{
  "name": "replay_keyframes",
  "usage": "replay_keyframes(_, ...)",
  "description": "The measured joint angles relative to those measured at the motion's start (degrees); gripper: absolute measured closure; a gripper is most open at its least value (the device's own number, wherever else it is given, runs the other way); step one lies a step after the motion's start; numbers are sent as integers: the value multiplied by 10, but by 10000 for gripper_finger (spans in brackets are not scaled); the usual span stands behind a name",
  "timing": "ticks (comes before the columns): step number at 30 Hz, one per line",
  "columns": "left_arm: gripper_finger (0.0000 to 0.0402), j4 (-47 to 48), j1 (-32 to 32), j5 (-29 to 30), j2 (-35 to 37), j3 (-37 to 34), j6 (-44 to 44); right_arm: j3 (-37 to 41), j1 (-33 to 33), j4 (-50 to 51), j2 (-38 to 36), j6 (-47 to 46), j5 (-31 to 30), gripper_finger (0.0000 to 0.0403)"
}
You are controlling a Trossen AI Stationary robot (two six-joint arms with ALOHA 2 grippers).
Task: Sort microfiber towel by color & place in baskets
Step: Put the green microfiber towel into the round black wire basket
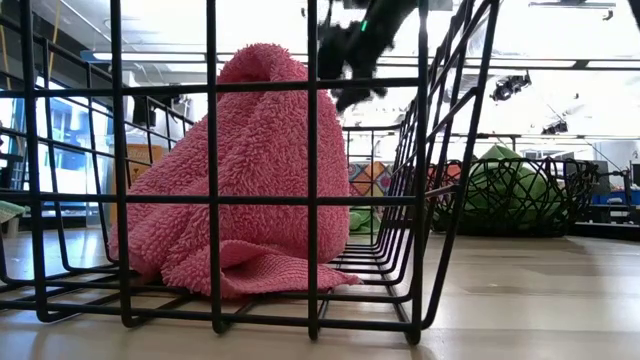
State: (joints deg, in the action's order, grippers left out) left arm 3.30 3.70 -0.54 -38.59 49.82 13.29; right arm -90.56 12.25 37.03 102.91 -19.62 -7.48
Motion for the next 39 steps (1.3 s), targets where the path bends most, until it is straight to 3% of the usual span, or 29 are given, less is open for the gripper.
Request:
replay_keyframes(5,206,0,0,4,0,0,0,0,21,6,83,-110,-1,119)
replay_keyframes(10,206,0,0,4,0,0,-1,0,24,0,150,-164,-8,119)
replay_keyframes(17,206,0,0,4,0,0,-1,0,18,-13,205,-165,-89,119)
replay_keyframes(23,206,0,0,4,0,0,-1,-2,14,-23,230,-161,-80,131)
replay_keyframes(27,206,0,0,4,0,0,-1,-2,1,-6,230,-139,-80,206)
replay_keyframes(32,206,0,0,4,0,0,-19,0,-20,15,204,-75,-75,377)
replay_keyframes(39,206,0,0,4,0,0,-20,0,-34,19,95,8,-87,395)
